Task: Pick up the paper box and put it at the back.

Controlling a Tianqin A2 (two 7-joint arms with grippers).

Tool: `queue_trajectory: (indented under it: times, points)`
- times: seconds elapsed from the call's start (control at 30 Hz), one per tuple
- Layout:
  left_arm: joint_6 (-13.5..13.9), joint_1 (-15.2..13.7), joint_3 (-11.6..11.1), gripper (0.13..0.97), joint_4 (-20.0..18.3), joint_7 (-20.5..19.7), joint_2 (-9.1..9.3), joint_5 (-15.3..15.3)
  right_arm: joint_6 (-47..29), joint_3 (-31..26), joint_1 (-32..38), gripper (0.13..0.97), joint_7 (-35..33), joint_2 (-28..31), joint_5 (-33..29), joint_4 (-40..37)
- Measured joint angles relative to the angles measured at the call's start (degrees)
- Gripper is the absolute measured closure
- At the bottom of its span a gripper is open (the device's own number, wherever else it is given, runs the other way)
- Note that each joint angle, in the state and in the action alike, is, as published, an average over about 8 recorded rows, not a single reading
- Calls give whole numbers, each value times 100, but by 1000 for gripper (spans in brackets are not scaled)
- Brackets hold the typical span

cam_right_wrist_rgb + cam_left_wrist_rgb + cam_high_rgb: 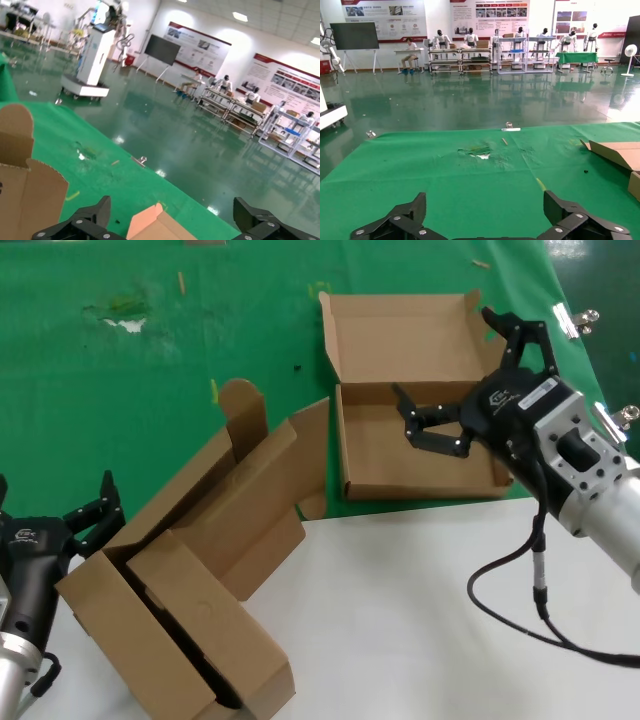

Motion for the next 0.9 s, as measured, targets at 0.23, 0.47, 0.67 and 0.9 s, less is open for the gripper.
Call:
queue_trajectory:
  times: [0.23,0.47,0.67,0.9]
  points:
    - [0,0,0,254,0,0,0,0,543,-48,-238,226,-380,13,812,-210]
    - [0,0,0,180,0,2,0,0,1077,-95,-473,168,-754,27,1612,-418]
    - [0,0,0,139,0,3,0,0,1541,-136,-675,142,-1079,38,2307,-598]
    - [0,0,0,135,0,1,0,0,2078,-184,-912,131,-1454,51,3110,-806]
